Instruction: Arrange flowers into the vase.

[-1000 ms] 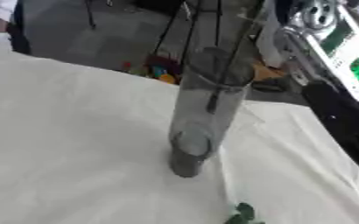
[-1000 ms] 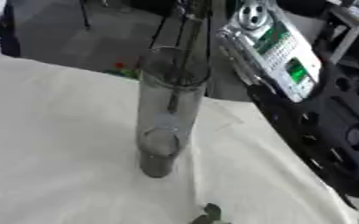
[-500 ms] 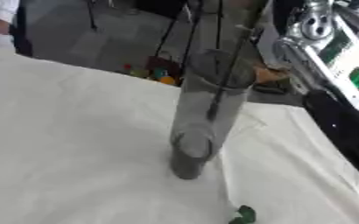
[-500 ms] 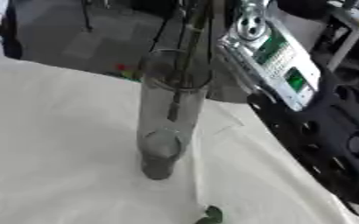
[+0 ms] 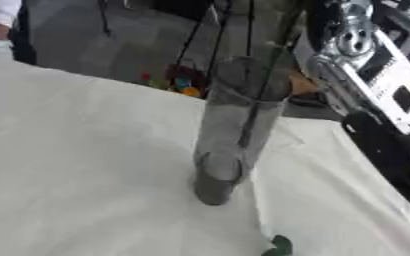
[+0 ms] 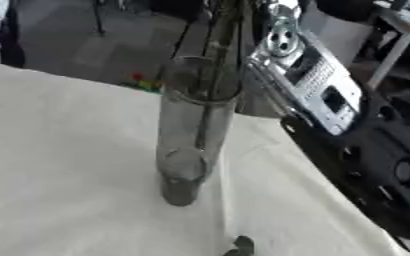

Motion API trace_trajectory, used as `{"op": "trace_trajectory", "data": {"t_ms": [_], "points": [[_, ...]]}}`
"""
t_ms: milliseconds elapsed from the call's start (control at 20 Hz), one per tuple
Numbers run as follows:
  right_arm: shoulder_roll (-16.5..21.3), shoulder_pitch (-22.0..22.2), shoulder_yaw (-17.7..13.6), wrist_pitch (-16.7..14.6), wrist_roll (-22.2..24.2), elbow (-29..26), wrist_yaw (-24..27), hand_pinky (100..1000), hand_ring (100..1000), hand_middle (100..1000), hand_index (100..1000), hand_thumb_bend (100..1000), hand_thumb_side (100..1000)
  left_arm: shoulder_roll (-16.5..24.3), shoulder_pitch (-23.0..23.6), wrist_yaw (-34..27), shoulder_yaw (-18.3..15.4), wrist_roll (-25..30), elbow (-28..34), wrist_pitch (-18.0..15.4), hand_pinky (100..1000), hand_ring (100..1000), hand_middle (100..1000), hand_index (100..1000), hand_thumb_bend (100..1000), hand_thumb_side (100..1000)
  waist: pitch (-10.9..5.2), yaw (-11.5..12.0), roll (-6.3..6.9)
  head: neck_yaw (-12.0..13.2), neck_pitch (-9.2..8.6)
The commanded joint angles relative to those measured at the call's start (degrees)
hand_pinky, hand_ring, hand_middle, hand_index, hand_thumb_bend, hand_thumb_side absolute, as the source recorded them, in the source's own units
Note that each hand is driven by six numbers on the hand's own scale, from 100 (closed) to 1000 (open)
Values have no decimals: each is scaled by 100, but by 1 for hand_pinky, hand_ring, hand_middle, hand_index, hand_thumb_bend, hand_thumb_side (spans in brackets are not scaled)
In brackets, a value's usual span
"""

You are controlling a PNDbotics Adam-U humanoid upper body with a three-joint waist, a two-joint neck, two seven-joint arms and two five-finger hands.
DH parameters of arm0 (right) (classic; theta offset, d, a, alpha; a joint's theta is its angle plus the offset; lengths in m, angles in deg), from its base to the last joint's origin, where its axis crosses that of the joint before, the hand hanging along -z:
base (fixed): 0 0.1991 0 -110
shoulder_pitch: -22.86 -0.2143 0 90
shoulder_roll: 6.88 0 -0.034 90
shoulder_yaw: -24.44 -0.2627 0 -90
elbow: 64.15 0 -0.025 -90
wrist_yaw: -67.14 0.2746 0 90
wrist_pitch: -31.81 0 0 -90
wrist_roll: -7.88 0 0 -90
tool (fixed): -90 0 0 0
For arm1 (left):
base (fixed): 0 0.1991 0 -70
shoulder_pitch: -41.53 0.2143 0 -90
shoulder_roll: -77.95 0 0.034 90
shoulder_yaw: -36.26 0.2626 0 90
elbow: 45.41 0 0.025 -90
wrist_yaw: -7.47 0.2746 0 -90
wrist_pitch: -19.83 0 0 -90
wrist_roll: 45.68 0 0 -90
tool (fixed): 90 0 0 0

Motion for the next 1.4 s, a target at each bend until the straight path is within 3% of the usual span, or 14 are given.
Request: {"op": "trace_trajectory", "data": {"t_ms": [50,400,800,1100,1400], "points": [[166,-69,-65,-51,-7,-113,7,550,443,315,100,100,1000,43,-87,-19,-44,2,73,-14,796,876,867,943,100,1000,-114,3,102,15,-92],[188,1,-50,-250,-95,-85,-55,555,447,318,104,100,1000,27,-105,-24,-48,-5,73,-20,796,876,867,943,100,1000,-96,0,108,16,-108],[228,80,-31,-355,-48,-92,-234,560,451,332,226,100,1000,20,-105,-25,-55,-11,73,-18,797,876,867,943,100,1000,-91,-12,105,34,-117],[277,179,-5,-288,249,-75,-436,596,472,356,288,100,1000,23,-91,-20,-66,-18,73,-13,797,876,866,943,100,1000,-100,-31,99,65,-112],[368,237,-3,-44,829,-139,-691,640,506,390,331,100,1000,30,-63,-12,-77,-29,73,0,797,876,866,943,100,1000,-123,-65,93,91,-91]]}}
